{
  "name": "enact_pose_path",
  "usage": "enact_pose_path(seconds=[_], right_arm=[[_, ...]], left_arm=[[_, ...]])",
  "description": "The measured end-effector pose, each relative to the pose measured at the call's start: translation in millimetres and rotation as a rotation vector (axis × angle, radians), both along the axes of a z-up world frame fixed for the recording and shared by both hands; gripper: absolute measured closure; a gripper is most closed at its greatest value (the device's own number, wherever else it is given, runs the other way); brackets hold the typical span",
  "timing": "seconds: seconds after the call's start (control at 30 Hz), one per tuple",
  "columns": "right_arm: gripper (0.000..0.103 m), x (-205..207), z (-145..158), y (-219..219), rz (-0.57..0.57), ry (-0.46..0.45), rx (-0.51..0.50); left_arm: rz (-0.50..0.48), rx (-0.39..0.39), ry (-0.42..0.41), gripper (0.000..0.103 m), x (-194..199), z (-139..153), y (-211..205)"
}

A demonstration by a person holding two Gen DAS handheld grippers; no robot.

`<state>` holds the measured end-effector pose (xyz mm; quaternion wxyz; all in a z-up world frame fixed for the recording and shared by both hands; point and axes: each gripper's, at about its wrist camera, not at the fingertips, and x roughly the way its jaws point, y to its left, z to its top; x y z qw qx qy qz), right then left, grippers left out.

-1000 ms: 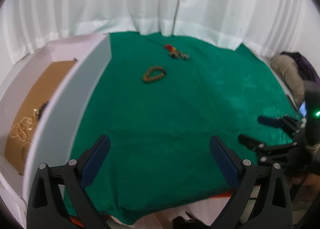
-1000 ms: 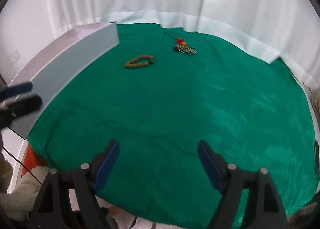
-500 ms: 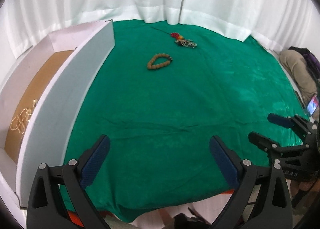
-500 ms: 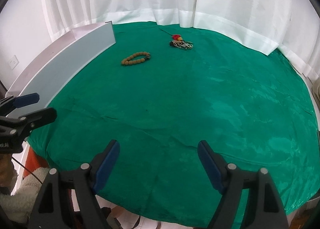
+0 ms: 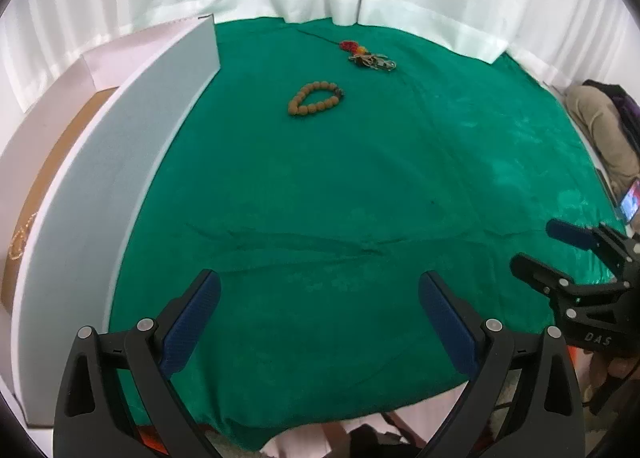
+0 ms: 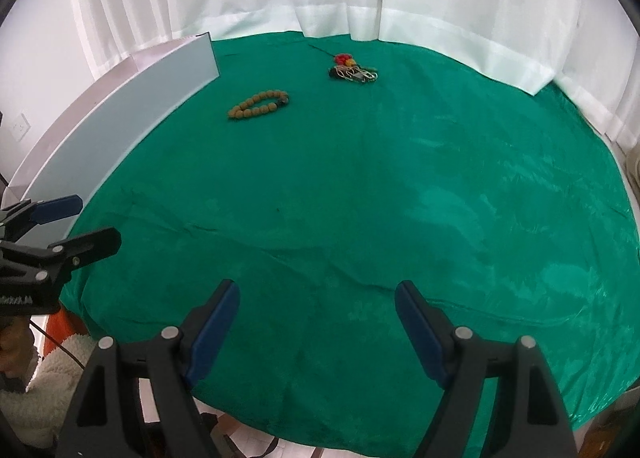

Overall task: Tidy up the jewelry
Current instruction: 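Withdraw both tools from the box back over the cloth, then grasp the wooden bead bracelet with the left gripper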

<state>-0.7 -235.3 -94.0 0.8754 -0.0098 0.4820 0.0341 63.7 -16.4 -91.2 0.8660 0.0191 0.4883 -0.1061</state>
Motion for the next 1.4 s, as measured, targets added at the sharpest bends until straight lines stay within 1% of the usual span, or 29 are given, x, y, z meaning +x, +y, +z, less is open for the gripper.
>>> enact_pose_path(seconds=[0.07,0.2,0.3,0.47,0.6,0.7,0.77,0.83,0.87,0.93,0.97,1.03,1.1,1.27,1.3,1.4], right_arm=[[0.021,0,-2,-4,-0.012,0.0,0.003],[0.021,4,-9,-14,-0.036,0.019,0.008],[0.021,4,-11,-19,-0.047,0.022,0.018],[0.021,5,-16,-28,-0.061,0.03,0.038],[0.021,7,-20,-35,-0.072,0.043,0.047],[0.021,8,-21,-40,-0.083,0.044,0.051],[0.021,9,-22,-43,-0.091,0.046,0.056],[0.021,11,-23,-46,-0.098,0.051,0.061],[0.021,11,-24,-47,-0.1,0.053,0.065],[0.021,12,-25,-48,-0.1,0.055,0.07],[0.021,13,-25,-48,-0.1,0.056,0.072],[0.021,13,-26,-48,-0.097,0.058,0.073],[0.021,15,-26,-48,-0.096,0.06,0.07],[0.021,17,-23,-51,-0.107,0.054,0.07],[0.021,18,-22,-51,-0.111,0.053,0.07],[0.021,20,-23,-52,-0.117,0.057,0.072]], left_arm=[[0.002,-0.006,-0.002,0.004,7,3,1],[0.011,-0.028,-0.035,0.004,33,19,5],[-0.007,-0.019,-0.048,0.004,58,25,1],[-0.046,-0.005,-0.034,0.004,98,15,-12],[-0.091,0.011,-0.015,0.004,126,6,-28],[-0.146,-0.005,-0.02,0.004,144,5,-40],[-0.189,-0.011,-0.029,0.005,153,4,-50],[-0.257,-0.02,-0.04,0.006,161,1,-61],[-0.289,-0.031,-0.039,0.007,165,-3,-65],[-0.333,-0.067,-0.019,0.014,174,-11,-72],[-0.344,-0.084,-0.002,0.017,180,-16,-74],[-0.342,-0.096,0.023,0.02,194,-28,-79],[-0.334,-0.086,0.024,0.025,207,-36,-84],[-0.307,-0.017,0.049,0.041,230,-56,-93],[-0.298,-0.01,0.059,0.042,233,-60,-93],[-0.269,-0.006,0.046,0.048,238,-62,-91]])
